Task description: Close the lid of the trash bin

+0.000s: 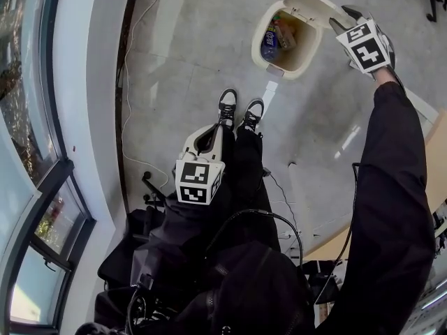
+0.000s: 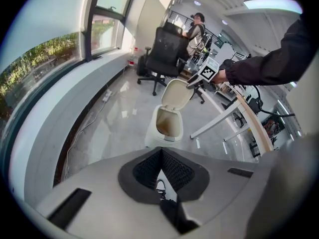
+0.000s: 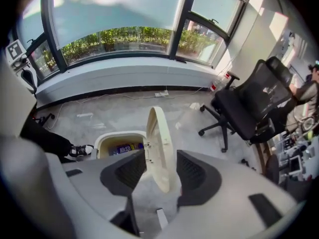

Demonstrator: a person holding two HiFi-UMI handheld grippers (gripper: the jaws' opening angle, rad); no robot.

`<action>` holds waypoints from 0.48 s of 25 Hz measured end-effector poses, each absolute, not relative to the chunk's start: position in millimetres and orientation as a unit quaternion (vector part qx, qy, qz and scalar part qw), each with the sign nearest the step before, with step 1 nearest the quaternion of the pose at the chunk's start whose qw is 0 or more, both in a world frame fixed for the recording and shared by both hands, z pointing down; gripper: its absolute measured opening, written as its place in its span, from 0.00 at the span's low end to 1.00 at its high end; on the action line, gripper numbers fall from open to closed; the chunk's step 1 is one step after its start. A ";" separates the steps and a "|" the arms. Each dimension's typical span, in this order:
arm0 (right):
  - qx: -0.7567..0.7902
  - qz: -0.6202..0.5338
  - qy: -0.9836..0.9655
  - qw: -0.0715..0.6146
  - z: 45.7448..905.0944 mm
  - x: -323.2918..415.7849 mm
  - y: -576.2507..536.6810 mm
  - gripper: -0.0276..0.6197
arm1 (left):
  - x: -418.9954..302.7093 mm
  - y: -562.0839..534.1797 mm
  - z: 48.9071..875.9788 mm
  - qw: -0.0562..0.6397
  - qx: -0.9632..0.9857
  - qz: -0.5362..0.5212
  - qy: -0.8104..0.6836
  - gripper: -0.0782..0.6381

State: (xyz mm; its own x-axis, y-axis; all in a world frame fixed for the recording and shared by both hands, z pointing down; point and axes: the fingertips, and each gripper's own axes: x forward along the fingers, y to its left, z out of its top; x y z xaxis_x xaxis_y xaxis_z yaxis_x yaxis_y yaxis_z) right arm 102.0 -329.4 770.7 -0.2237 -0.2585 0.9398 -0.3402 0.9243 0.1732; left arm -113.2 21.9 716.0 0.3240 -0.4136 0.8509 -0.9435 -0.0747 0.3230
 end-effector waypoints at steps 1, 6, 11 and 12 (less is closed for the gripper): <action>0.189 0.040 -0.782 0.593 772.5 101.4 -326.3 0.34 | -113.9 22.5 716.5 0.457 0.673 0.289 -0.505 0.11; 0.179 0.040 -0.785 0.592 774.6 97.6 -306.6 0.36 | -113.8 27.3 719.5 0.460 0.671 0.284 -0.507 0.11; 0.147 0.043 -0.790 0.593 779.5 90.5 -273.0 0.37 | -107.1 36.1 724.1 0.464 0.672 0.283 -0.503 0.11; 0.143 0.042 -0.792 0.592 781.8 88.5 -265.3 0.37 | -105.7 38.3 725.6 0.465 0.672 0.283 -0.503 0.11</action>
State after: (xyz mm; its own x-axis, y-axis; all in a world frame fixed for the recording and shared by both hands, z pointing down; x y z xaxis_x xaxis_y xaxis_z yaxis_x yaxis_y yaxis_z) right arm 88.5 -265.3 781.8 -0.2571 -0.1768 0.9501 -0.2765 0.9555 0.1030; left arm -105.7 38.3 725.6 0.3346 -0.4122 0.8474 -0.9384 -0.0631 0.3398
